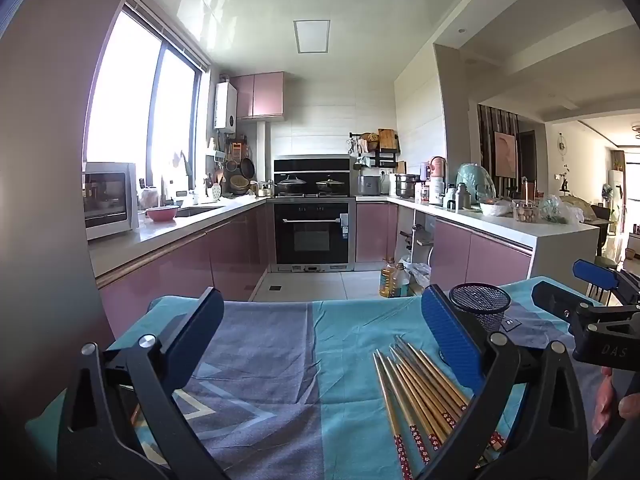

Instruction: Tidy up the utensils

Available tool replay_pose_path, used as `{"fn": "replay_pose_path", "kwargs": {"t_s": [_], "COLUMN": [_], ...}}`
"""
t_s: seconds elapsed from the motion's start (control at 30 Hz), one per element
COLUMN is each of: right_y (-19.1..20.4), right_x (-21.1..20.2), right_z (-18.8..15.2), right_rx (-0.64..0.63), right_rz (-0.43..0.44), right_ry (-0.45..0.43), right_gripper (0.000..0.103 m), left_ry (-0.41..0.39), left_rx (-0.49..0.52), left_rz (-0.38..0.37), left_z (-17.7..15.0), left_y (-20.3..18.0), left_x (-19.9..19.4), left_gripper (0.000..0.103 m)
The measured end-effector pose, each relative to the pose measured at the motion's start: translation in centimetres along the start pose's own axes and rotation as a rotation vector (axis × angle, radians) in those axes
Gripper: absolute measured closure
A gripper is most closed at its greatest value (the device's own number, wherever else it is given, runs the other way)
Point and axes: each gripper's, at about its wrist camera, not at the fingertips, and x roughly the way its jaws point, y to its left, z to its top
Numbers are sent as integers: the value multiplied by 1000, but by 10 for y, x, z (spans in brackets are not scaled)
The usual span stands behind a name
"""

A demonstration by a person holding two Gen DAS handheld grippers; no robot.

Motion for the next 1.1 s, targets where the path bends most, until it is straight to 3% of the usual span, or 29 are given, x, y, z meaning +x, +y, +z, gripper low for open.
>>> {"fn": "replay_pose_path", "kwargs": {"t_s": [1.1], "right_y": [6], "right_x": [-13], "right_z": [2], "right_rx": [-5], "right_rz": [-7], "right_ry": [-33], "right_gripper": [7], "left_ry": [-22], "left_rx": [-10], "left_rz": [-27], "left_z": [1], "left_y": [-5], "left_x": [-6], "left_gripper": [6]}}
